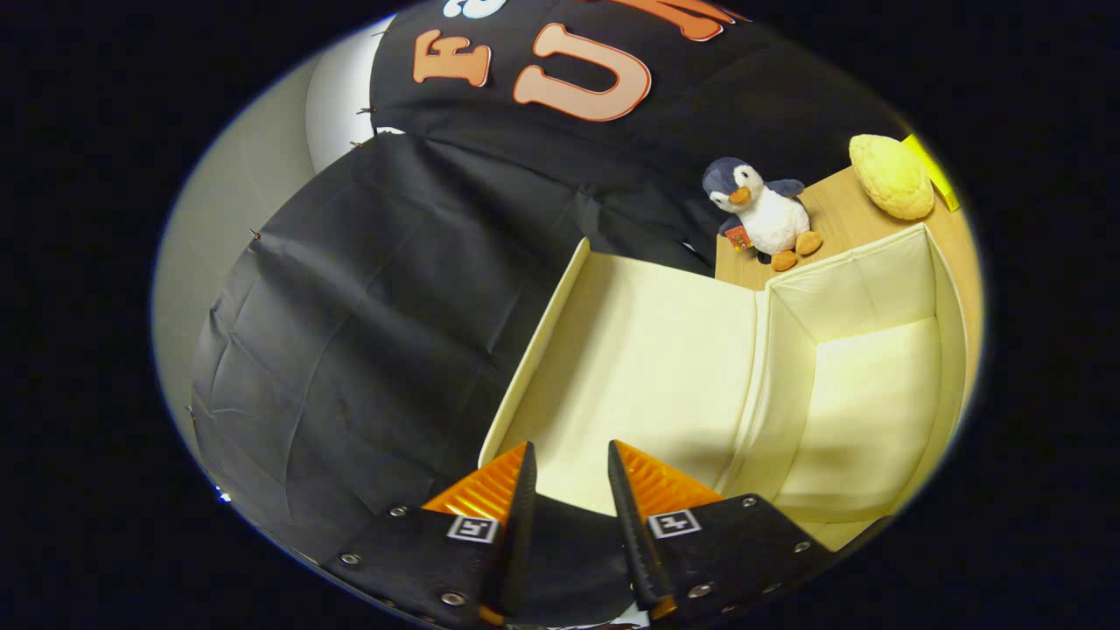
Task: Open the storage box then place both shoes into the box .Put the left shoe in first, then the right shoe, with the right side of both shoes facing outward in a uniform manner.
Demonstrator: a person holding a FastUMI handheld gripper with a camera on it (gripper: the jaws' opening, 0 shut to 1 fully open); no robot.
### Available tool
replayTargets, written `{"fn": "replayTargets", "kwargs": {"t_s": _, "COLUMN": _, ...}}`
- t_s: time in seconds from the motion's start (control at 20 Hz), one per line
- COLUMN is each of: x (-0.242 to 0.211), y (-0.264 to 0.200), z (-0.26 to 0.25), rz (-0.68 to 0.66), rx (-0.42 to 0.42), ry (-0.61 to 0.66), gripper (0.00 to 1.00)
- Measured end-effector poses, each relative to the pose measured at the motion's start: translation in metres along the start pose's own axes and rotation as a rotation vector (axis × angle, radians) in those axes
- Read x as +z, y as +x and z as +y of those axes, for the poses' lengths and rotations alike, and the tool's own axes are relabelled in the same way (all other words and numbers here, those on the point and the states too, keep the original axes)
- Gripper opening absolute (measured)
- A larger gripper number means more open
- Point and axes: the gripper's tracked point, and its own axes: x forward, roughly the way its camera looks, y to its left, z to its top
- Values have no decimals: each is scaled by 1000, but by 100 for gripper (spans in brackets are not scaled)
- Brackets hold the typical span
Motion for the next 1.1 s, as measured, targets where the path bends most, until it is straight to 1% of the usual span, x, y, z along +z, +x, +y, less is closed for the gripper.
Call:
{"fn": "replayTargets", "kwargs": {"t_s": 0.15, "x": -5, "y": -8, "z": -12, "rz": 6, "rx": -41, "ry": -31, "gripper": 85}}
{"fn": "replayTargets", "kwargs": {"t_s": 0.2, "x": -5, "y": -13, "z": -17, "rz": 2, "rx": -54, "ry": -35, "gripper": 89}}
{"fn": "replayTargets", "kwargs": {"t_s": 0.25, "x": -6, "y": -18, "z": -23, "rz": -7, "rx": -71, "ry": -39, "gripper": 96}}
{"fn": "replayTargets", "kwargs": {"t_s": 0.45, "x": 6, "y": -43, "z": -58, "rz": -61, "rx": -183, "ry": -80, "gripper": 98}}
{"fn": "replayTargets", "kwargs": {"t_s": 0.75, "x": 29, "y": -106, "z": -124, "rz": -159, "rx": -386, "ry": -143, "gripper": 98}}
{"fn": "replayTargets", "kwargs": {"t_s": 0.9, "x": 42, "y": -147, "z": -158, "rz": -232, "rx": -504, "ry": -163, "gripper": 98}}
{"fn": "replayTargets", "kwargs": {"t_s": 1.1, "x": 53, "y": -206, "z": -206, "rz": -292, "rx": -703, "ry": -224, "gripper": 98}}
